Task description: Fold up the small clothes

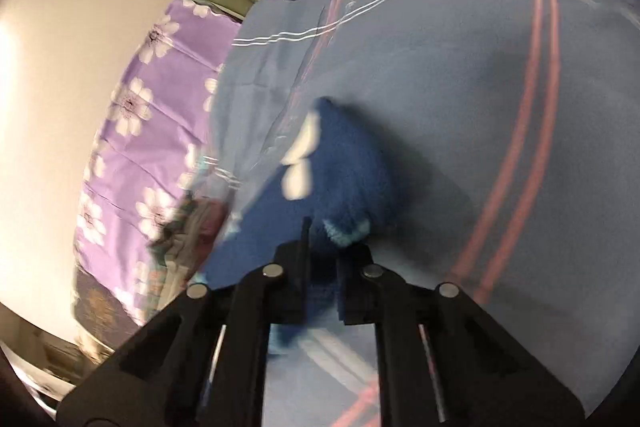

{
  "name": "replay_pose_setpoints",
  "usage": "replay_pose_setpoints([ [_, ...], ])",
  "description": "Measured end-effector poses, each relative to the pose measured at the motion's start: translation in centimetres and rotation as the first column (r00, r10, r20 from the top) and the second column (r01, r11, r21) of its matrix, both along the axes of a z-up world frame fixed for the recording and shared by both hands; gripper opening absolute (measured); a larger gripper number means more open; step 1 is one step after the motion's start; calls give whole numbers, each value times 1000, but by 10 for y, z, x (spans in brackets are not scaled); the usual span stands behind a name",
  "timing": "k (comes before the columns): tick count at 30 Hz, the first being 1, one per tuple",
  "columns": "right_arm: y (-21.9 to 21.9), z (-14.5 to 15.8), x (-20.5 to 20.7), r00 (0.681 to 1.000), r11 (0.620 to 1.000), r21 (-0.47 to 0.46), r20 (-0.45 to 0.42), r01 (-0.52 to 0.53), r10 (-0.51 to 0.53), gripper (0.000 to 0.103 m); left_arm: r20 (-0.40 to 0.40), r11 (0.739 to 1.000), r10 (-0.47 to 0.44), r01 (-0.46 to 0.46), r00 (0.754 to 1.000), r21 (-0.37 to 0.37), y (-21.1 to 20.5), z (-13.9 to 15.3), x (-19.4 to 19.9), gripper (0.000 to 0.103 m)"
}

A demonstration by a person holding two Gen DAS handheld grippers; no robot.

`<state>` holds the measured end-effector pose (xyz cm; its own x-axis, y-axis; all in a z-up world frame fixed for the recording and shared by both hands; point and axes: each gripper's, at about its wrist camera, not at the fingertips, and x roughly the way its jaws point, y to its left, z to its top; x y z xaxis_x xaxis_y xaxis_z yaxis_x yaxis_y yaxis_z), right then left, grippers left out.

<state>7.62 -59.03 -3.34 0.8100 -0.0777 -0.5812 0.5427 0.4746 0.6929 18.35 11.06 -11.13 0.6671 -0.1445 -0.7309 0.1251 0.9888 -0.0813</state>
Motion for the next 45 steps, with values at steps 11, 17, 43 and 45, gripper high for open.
replay_pose_setpoints([
  [11, 333, 87, 90, 652, 661, -301, 147, -687, 744, 9, 5, 998, -17, 17, 1000, -62, 6, 1, -1, 61],
  [17, 448, 28, 109, 477, 428, -317, -94, -846, 874, 9, 3, 995, -30, 30, 1000, -94, 8, 1, -1, 64],
  [43, 436, -3, 73, 347, 232, -423, -217, -876, 912, 31, -138, 782, -248, 114, 959, -613, -60, 28, 64, 10],
  [45, 414, -1, 69, 396, 270, -439, -225, -857, 890, 41, -62, 774, -245, 156, 968, -614, -53, 55, 61, 10],
])
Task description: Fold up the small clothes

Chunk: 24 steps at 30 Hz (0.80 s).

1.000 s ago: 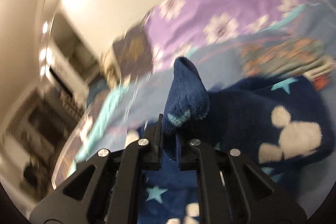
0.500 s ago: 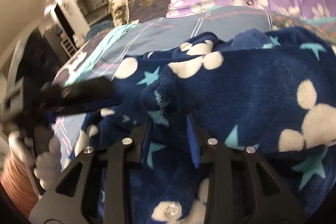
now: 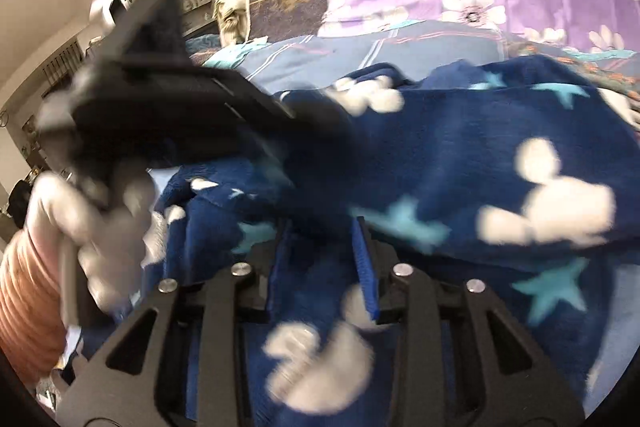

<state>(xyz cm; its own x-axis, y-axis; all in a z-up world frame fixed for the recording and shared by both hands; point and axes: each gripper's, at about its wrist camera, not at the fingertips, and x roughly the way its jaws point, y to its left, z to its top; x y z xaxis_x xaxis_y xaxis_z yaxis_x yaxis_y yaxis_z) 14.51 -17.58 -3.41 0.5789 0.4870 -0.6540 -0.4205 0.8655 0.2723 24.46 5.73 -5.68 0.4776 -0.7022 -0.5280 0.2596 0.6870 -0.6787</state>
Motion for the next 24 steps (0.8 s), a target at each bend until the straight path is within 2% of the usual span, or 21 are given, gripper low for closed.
replay_pose_setpoints([
  [3, -37, 0, 1, 990, 989, -46, 8, 141, -141, 45, 96, 1000, 25, -25, 995, 3, 14, 37, -6, 10],
  [5, -62, -5, 6, 969, 967, -61, -5, 247, -247, 45, 153, 998, 49, -55, 987, 30, 26, 56, -12, 10],
  [6, -74, -11, 11, 956, 956, -52, -32, 289, -290, 45, 172, 997, 58, -67, 983, 47, 32, 62, -15, 10],
  [8, -93, -30, 19, 929, 938, -3, -141, 346, -343, 43, 185, 992, 86, -102, 979, 78, 48, 63, -18, 10],
  [9, -100, -37, 22, 915, 928, 24, -181, 371, -361, 38, 180, 989, 102, -120, 978, 90, 56, 62, -18, 10],
  [11, -101, -36, 23, 914, 926, 39, -183, 374, -362, 37, 166, 977, 154, -176, 974, 124, 77, 50, -21, 10],
  [14, -94, -34, 21, 920, 932, 0, -154, 364, -359, 40, 112, 958, 210, -228, 971, 176, 106, 25, -21, 10],
  [16, -89, -32, 19, 924, 934, -25, -138, 356, -356, 42, 67, 929, 251, -260, 966, 265, 115, -3, -18, 14],
  [18, -84, -31, 21, 924, 934, -34, -133, 356, -357, 42, 41, 907, 278, -276, 960, 317, 123, -17, -18, 18],
  [19, -85, -29, 19, 924, 934, -35, -134, 356, -357, 42, 43, 892, 300, -296, 953, 340, 127, -20, -21, 20],
  [21, -86, -22, 13, 925, 934, -42, -130, 355, -357, 42, 85, 874, 320, -329, 944, 357, 137, -17, -33, 35],
  [22, -86, -16, 7, 926, 934, -56, -121, 354, -358, 42, 123, 862, 329, -351, 936, 366, 138, -8, -41, 37],
  [24, -85, -6, -3, 935, 940, -63, -102, 335, -340, 43, 187, 859, 315, -363, 931, 361, 137, 6, -54, 40],
])
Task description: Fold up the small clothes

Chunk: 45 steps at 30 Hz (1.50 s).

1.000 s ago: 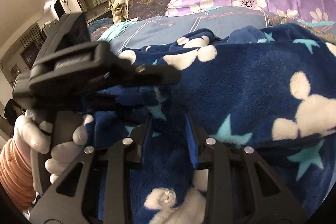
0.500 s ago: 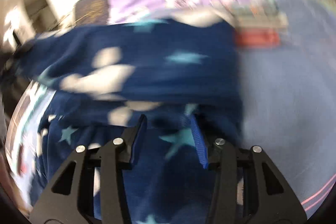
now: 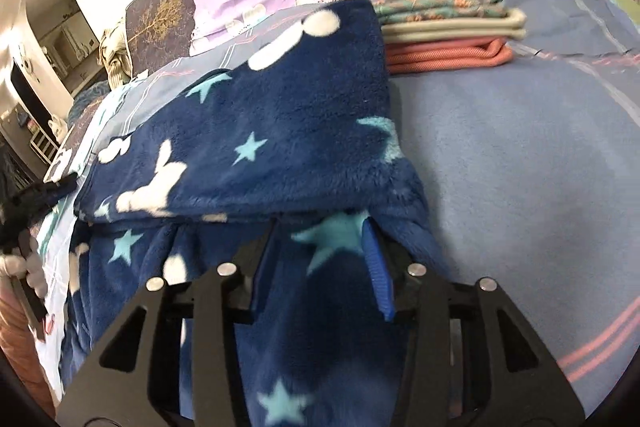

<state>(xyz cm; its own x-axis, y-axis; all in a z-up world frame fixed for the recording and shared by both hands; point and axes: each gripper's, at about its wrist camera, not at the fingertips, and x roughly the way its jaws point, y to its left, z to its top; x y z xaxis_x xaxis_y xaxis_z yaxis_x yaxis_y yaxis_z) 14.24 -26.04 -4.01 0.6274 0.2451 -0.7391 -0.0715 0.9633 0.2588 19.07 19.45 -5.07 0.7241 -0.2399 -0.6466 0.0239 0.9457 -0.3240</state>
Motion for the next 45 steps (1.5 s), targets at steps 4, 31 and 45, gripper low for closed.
replay_pose_setpoints([
  [4, 15, 41, -10, 989, 996, -7, 115, -91, 92, 35, 38, 990, -141, 142, 989, -20, -29, 15, -8, 40],
  [31, 55, 31, 188, 996, 998, -14, -52, -69, 68, 42, -281, 977, -210, 213, 937, -18, -145, -26, 165, 65],
  [45, 65, 5, 174, 998, 987, -158, 41, -40, 47, 26, -231, 980, -163, 184, 959, 72, -131, -35, 148, 14],
])
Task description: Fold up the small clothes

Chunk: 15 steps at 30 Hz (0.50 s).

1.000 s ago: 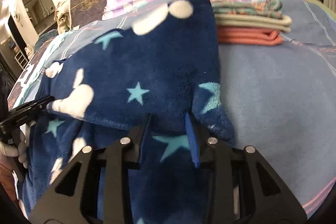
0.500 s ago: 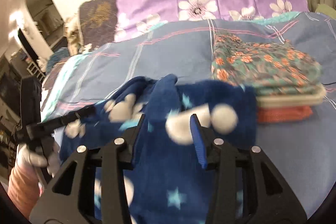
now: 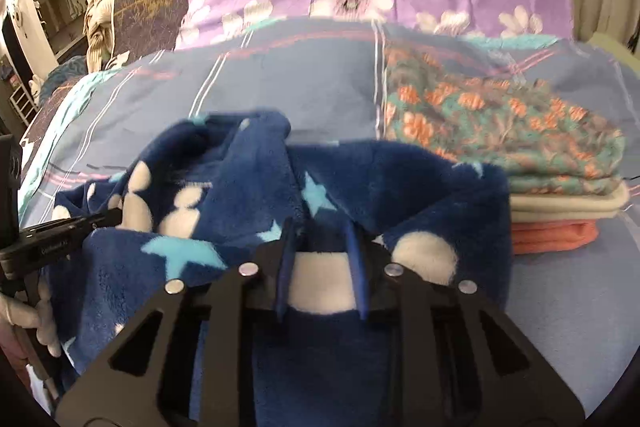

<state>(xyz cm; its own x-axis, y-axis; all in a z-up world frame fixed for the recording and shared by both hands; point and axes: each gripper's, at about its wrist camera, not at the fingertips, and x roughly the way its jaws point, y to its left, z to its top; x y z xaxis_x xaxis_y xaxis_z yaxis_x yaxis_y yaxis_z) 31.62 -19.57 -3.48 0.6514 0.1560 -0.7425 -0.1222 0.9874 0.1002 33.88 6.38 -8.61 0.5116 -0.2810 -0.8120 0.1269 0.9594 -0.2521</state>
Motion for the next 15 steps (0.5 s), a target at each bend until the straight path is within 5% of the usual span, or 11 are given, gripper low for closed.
replay_pose_setpoints([
  [4, 18, 14, -6, 992, 991, 45, 36, -123, 121, 27, 155, 994, 16, -32, 988, 104, -10, 42, -9, 14],
  [6, 22, 2, 2, 992, 992, 40, -16, -123, 124, 26, 210, 999, 4, -13, 978, 40, -7, 56, -14, 14],
  [8, 20, -25, 13, 992, 998, 9, -109, -69, 69, 25, 188, 998, -41, 48, 981, -32, -15, 52, -14, 14],
  [11, 16, -48, 15, 994, 998, 15, -88, -60, 62, 25, -6, 995, -94, 95, 996, 40, -33, -8, 2, 20],
  [15, 24, -33, -1, 996, 997, -52, -58, -64, 61, 28, 42, 996, -75, 77, 996, -49, -21, -8, -4, 20],
])
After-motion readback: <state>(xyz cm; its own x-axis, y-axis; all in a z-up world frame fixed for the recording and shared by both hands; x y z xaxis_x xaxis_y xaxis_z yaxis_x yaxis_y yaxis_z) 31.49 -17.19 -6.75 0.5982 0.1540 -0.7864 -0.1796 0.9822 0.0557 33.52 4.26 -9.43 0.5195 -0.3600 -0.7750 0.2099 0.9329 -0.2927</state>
